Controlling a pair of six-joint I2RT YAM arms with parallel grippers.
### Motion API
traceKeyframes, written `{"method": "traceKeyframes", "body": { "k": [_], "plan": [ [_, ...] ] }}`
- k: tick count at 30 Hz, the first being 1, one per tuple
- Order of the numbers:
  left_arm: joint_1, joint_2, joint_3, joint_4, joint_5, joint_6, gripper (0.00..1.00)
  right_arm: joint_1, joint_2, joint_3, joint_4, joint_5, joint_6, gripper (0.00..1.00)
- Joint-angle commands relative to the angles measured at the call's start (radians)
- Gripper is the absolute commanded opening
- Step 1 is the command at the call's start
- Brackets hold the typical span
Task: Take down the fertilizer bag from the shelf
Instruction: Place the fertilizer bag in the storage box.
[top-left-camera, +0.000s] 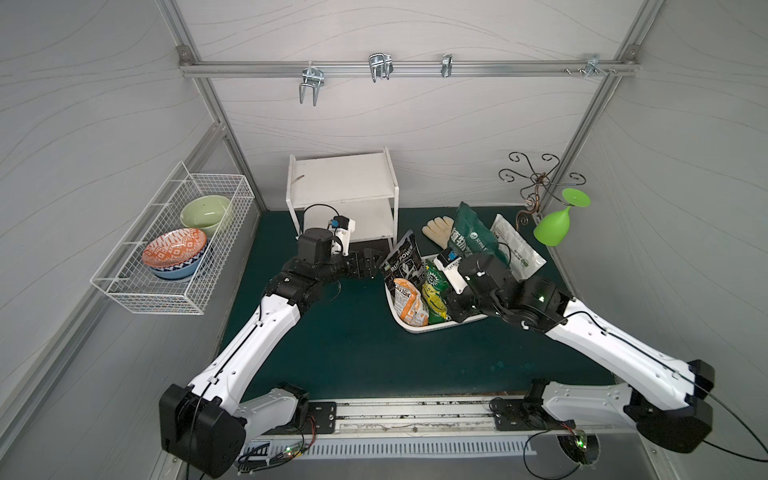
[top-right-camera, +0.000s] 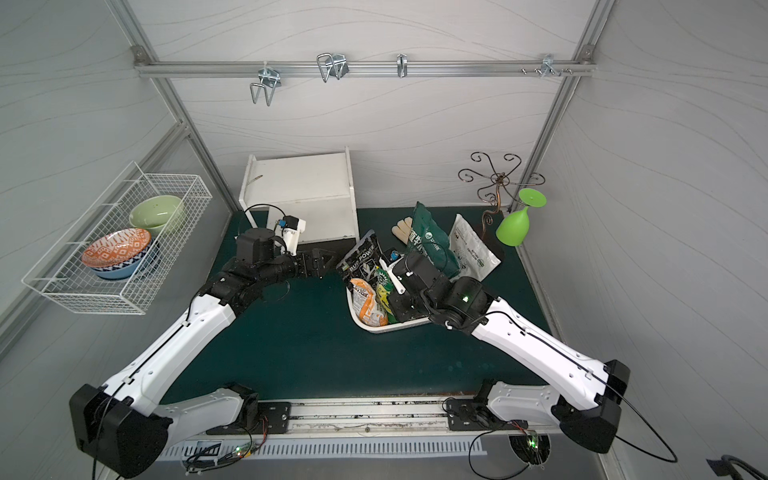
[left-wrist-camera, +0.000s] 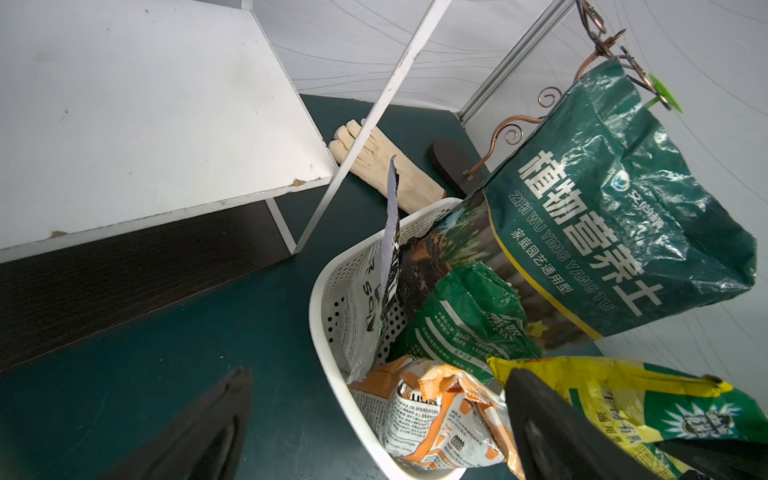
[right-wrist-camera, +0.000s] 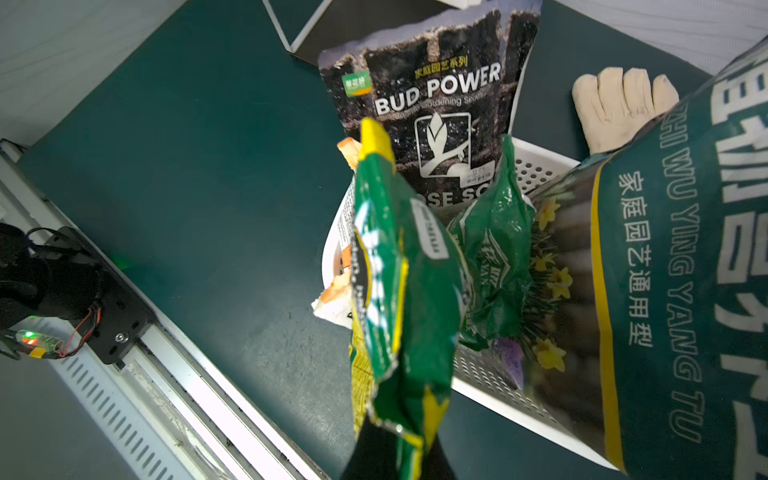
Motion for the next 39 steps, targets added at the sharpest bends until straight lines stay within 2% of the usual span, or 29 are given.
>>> {"method": "traceKeyframes", "body": {
  "k": [1,8,20,26,34,39],
  "plan": [
    [-0.003,0.033,0.053,0.047,-0.007,-0.027,0.99,-0.038,0.013,-0.029,0.115,-0.010,0.045,0.00],
    [-0.003,0.062,0.083,0.051,0.005,-0.061,0.99,-0.145,0.110,-0.138,0.229,-0.126,0.065,0.00],
    [-0.004,0.050,0.063,0.044,0.005,-0.053,0.99,-0.139,0.327,-0.138,0.301,-0.236,0.056,0.00],
    [-0.003,0.036,0.042,0.054,0.003,-0.052,0.99,-0.100,0.399,-0.138,0.225,-0.182,0.054,0.00],
    [-0.004,0.011,0.012,0.062,-0.017,-0.037,0.99,-0.101,0.327,-0.256,0.142,-0.134,0.085,0.00],
    [-0.003,0.011,0.013,0.070,-0.011,-0.054,0.99,-0.101,0.431,-0.162,0.161,-0.146,0.066,0.00]
  ]
}}
